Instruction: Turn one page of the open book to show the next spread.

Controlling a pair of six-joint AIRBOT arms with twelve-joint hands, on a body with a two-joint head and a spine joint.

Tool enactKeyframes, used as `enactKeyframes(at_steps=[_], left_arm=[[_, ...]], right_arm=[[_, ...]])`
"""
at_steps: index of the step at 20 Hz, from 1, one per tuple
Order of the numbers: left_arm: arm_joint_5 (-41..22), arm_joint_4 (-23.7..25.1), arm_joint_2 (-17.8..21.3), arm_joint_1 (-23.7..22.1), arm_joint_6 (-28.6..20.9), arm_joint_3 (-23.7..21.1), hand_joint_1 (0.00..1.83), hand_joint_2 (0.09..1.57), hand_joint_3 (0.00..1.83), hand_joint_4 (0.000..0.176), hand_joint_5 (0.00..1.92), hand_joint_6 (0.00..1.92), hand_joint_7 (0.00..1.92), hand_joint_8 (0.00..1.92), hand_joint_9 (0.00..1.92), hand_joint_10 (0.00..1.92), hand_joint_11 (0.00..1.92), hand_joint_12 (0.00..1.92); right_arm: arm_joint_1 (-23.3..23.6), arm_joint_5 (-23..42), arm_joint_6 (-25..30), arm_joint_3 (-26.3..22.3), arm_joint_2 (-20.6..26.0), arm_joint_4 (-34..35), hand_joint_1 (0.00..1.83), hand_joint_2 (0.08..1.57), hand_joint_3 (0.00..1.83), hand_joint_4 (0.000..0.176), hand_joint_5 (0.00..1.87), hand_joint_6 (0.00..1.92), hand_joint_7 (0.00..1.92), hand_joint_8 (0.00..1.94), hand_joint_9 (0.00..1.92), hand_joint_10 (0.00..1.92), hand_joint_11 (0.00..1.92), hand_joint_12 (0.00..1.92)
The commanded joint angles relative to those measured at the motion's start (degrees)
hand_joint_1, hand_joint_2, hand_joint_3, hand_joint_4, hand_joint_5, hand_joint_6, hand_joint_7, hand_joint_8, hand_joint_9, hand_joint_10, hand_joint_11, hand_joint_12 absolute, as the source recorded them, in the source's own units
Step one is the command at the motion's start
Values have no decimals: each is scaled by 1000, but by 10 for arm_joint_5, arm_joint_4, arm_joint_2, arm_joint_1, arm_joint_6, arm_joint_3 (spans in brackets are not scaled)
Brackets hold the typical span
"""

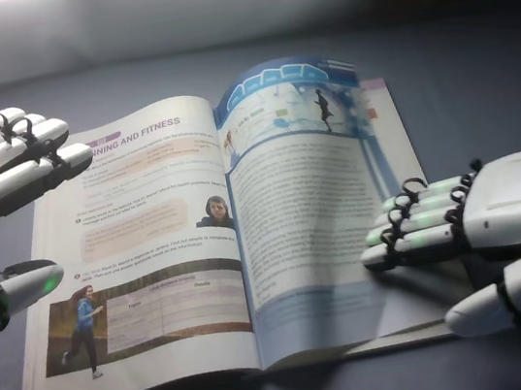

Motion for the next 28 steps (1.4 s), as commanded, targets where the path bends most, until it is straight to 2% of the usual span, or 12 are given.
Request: enactKeyframes(at_steps=[1,5,6,7,8,9,17,21,24,25,26,28], left_arm=[[-72,-16,8,-2,0,-2,316,1400,0,2,125,3,0,0,0,0,0,0],[-80,-24,11,7,4,-5,358,1418,6,19,103,1,0,0,0,0,0,0],[-83,-27,13,11,5,-6,507,1437,5,23,111,4,0,0,0,0,0,0],[-86,-30,14,15,5,-7,731,1436,0,0,153,15,17,5,0,0,9,4],[-88,-33,14,17,5,-7,884,1420,0,0,159,12,33,8,0,0,19,11],[-89,-34,14,18,6,-7,903,1429,0,0,154,6,29,4,0,0,10,9],[-109,-60,34,43,27,-21,451,1570,58,0,183,1,72,1,40,2,0,165],[-137,-97,43,77,36,-28,532,1571,126,0,131,7,53,6,9,2,22,19],[-143,-109,43,89,36,-28,641,1553,17,0,119,5,77,1,37,4,0,311],[-144,-112,43,92,36,-28,599,1536,6,0,121,5,79,1,47,6,0,348],[-146,-115,41,94,36,-27,286,1542,12,0,89,12,37,10,22,9,0,328],[-145,-114,37,95,36,-25,51,1523,3,0,131,14,106,19,102,30,0,558]], right_arm=[[5,26,6,2,-13,4,0,1300,0,0,12,0,0,0,0,0,0,0],[36,38,-6,19,-44,6,0,1300,0,0,30,10,0,0,0,0,0,0],[46,43,-18,26,-55,16,0,1349,18,0,18,4,0,0,0,0,0,0],[52,52,-30,32,-66,30,0,1475,26,0,3,0,0,0,0,0,0,0],[57,57,-39,37,-74,41,0,1552,53,0,0,0,0,0,0,0,0,0],[61,63,-47,44,-84,51,0,1567,92,0,0,0,0,0,0,0,0,0],[101,119,-108,88,-168,116,0,1476,0,0,21,3,0,0,0,0,0,0],[120,141,-121,95,-183,132,0,1476,0,0,36,12,0,0,0,0,0,0],[135,163,-128,97,-185,141,0,1476,0,0,73,22,46,16,17,6,0,0],[140,166,-132,97,-187,144,0,1473,0,0,129,22,140,18,114,10,0,309],[146,171,-145,97,-192,153,0,1466,0,0,187,22,223,19,198,29,0,668],[162,180,-159,98,-203,157,0,1449,0,0,210,11,188,5,222,26,0,922]])
